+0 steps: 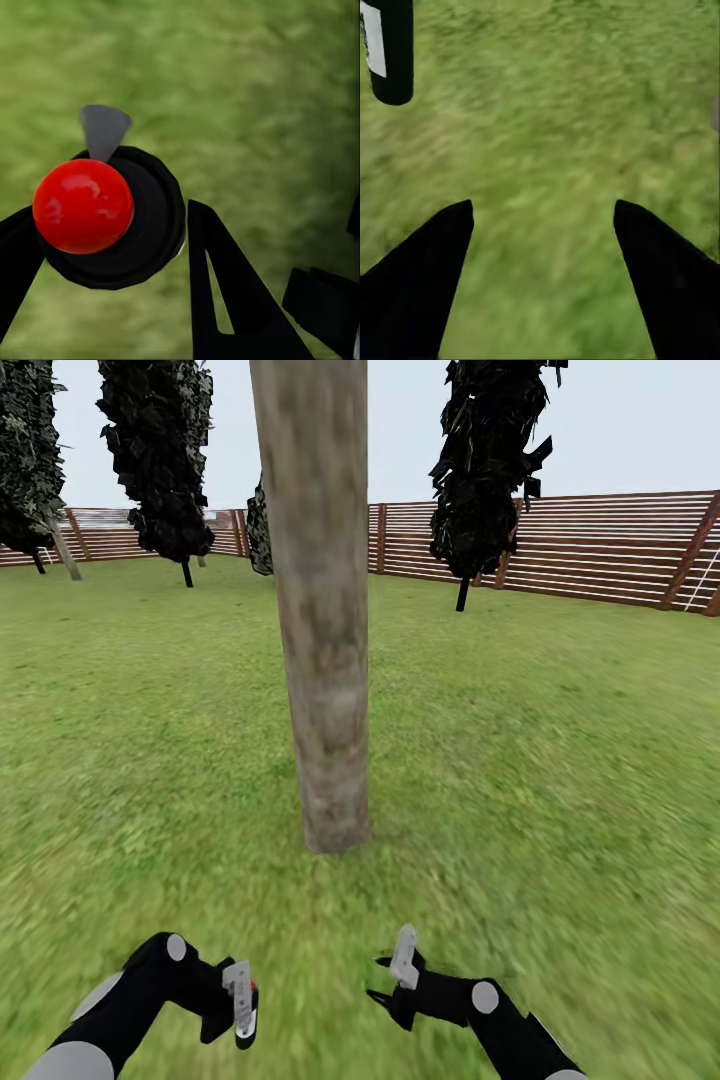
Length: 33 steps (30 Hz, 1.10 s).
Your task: In the garden, pick up the pesticide atomizer on the floor and spray pesticide onto both trees until each tree trunk is fully covered.
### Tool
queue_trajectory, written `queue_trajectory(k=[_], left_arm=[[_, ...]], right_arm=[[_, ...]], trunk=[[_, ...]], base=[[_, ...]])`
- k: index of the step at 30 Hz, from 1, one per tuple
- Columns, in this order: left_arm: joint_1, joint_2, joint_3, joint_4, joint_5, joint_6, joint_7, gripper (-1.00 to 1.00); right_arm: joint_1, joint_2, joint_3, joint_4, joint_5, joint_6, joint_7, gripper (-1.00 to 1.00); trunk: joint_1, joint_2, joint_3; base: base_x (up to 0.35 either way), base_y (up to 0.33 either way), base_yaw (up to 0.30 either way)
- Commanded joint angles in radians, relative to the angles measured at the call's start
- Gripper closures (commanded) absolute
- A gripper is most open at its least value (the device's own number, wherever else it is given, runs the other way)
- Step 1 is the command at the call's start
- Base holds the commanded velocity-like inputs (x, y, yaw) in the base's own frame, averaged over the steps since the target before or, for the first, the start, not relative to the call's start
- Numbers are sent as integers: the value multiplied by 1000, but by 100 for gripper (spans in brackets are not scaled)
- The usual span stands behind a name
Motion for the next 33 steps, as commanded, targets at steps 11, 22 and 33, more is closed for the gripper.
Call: queue_trajectory(k=[11, 22, 33], left_arm=[[0, -67, -108, 0, -24, 1, 1, 100], [-3, -121, -178, -29, -26, 3, 4, 100], [-5, -128, -178, -61, -26, 58, 49, 100]], right_arm=[[0, 43, 89, -40, -2, 107, 93, 100], [0, 48, 91, -90, -3, 113, 96, 100], [0, 72, 91, -92, -3, 120, 96, 100]], trunk=[[0, 0, 0], [0, 0, 0], [0, 0, 0]], base=[[0, 0, 0], [0, 0, 0], [0, 0, 0]])
